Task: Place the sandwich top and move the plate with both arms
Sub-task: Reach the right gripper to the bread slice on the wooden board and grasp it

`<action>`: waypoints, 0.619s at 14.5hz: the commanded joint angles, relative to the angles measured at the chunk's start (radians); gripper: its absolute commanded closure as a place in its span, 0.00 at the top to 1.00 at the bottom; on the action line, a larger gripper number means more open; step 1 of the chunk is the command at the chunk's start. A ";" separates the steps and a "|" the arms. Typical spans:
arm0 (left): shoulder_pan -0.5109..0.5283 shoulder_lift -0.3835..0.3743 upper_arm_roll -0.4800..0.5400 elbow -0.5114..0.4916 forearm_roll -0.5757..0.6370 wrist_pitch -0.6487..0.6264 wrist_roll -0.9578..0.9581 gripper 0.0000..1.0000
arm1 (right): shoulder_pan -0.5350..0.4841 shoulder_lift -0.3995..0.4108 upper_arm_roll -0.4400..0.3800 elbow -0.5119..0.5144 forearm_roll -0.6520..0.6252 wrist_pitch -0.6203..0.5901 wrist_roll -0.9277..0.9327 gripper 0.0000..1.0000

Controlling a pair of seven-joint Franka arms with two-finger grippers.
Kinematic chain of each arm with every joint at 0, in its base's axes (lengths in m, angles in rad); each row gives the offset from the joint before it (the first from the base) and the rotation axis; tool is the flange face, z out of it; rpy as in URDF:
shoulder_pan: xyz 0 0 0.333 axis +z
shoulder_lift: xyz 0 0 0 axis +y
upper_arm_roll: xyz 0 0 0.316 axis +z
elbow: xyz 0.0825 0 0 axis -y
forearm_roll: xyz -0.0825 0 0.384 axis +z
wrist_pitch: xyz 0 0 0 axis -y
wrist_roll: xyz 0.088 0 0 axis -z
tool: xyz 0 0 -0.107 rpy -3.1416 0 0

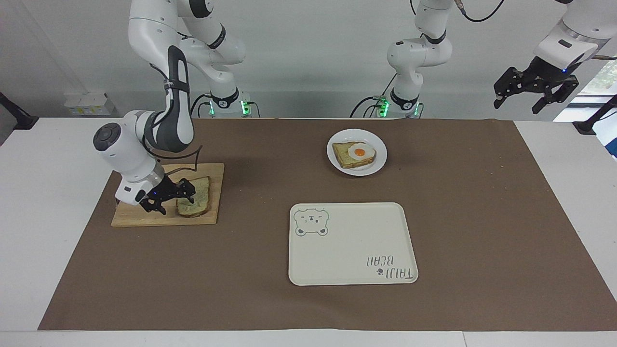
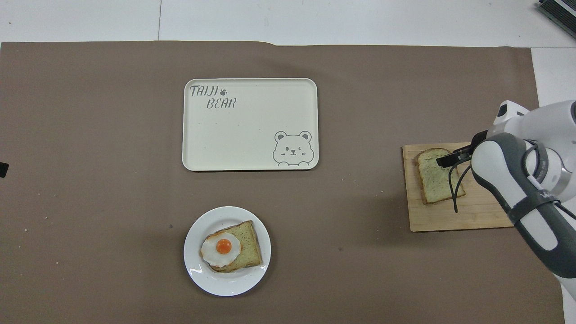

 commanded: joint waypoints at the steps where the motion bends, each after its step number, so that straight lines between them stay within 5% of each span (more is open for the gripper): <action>1: 0.017 -0.006 -0.013 0.007 0.006 -0.018 0.010 1.00 | -0.009 -0.014 0.004 -0.047 0.030 0.018 -0.048 1.00; 3: 0.017 -0.006 -0.013 0.007 0.006 -0.018 0.011 1.00 | -0.011 -0.013 0.004 -0.058 0.034 0.020 -0.047 1.00; 4: 0.017 -0.006 -0.013 0.007 0.006 -0.018 0.010 1.00 | -0.011 -0.010 0.004 -0.058 0.038 0.024 -0.048 0.92; 7: 0.017 -0.006 -0.013 0.007 0.006 -0.018 0.010 1.00 | -0.011 -0.008 0.003 -0.060 0.038 0.024 -0.039 0.09; 9: 0.017 -0.006 -0.013 0.007 0.006 -0.018 0.011 1.00 | -0.009 -0.007 0.003 -0.060 0.038 0.024 -0.004 0.00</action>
